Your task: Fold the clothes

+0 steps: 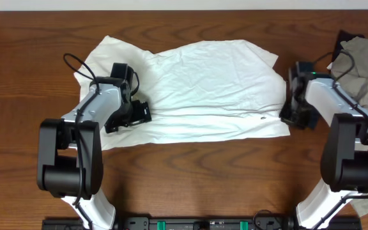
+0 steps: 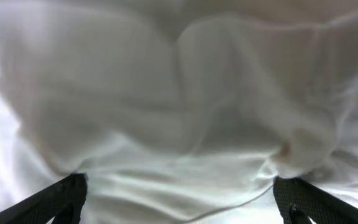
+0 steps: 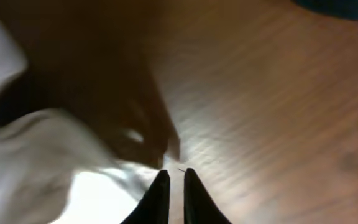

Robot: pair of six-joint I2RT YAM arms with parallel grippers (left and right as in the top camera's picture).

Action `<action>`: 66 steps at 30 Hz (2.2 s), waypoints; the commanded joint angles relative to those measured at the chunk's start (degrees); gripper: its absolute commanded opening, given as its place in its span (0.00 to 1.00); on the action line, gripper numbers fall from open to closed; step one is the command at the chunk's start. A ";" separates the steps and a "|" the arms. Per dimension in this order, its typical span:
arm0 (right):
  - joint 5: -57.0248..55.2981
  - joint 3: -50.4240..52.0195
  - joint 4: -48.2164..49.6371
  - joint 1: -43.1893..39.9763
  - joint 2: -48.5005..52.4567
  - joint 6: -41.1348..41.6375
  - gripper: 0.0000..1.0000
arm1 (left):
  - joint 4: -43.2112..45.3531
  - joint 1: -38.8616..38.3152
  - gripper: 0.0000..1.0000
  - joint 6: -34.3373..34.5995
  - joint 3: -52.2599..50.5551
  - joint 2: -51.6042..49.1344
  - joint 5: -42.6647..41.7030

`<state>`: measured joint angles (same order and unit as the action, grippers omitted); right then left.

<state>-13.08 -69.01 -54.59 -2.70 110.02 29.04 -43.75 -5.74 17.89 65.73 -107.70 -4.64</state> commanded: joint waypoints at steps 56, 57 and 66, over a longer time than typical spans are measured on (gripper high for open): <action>19.26 16.20 12.63 3.80 -13.35 -3.48 0.17 | 0.50 0.52 0.98 -0.92 -4.15 0.22 -2.01; 19.30 16.20 13.03 3.45 -13.35 -4.22 0.17 | 1.36 0.52 0.98 -0.92 -4.61 0.22 -1.99; 17.53 16.22 14.53 3.04 -13.35 -5.99 0.18 | 3.80 0.55 0.98 -0.94 -5.68 0.22 -1.99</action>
<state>6.59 -51.70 -40.18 0.64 96.38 24.27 -41.91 -5.45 17.98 61.56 -105.54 -5.78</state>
